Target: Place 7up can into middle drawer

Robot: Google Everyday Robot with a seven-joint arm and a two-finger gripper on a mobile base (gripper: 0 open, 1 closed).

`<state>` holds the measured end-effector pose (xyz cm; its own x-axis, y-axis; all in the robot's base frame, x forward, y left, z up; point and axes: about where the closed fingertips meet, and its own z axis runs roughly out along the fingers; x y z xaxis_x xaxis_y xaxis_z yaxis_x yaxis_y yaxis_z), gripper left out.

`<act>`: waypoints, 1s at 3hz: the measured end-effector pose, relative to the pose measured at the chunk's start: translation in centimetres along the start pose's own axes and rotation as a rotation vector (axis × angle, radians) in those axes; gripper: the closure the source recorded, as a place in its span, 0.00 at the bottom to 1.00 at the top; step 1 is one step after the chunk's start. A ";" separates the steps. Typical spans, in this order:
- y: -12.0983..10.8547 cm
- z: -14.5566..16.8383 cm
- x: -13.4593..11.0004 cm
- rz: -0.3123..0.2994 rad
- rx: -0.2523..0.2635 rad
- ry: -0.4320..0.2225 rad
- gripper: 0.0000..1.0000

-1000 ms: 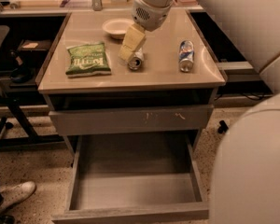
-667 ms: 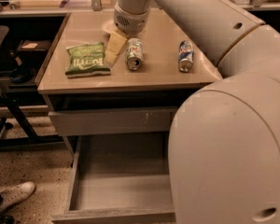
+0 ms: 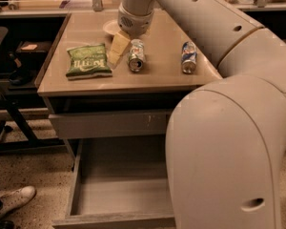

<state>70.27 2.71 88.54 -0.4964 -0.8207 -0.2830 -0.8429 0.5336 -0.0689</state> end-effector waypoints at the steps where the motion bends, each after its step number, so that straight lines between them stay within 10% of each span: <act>1: -2.0 1.7 0.2 0.068 -0.027 0.015 0.00; 3: -4.6 3.2 0.2 0.143 -0.038 0.016 0.00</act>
Offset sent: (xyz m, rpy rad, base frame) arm 0.0564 -0.0318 -0.0150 0.0330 0.0850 -0.1453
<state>74.72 0.69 85.73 -0.6149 -0.7402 -0.2721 -0.7705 0.6374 0.0072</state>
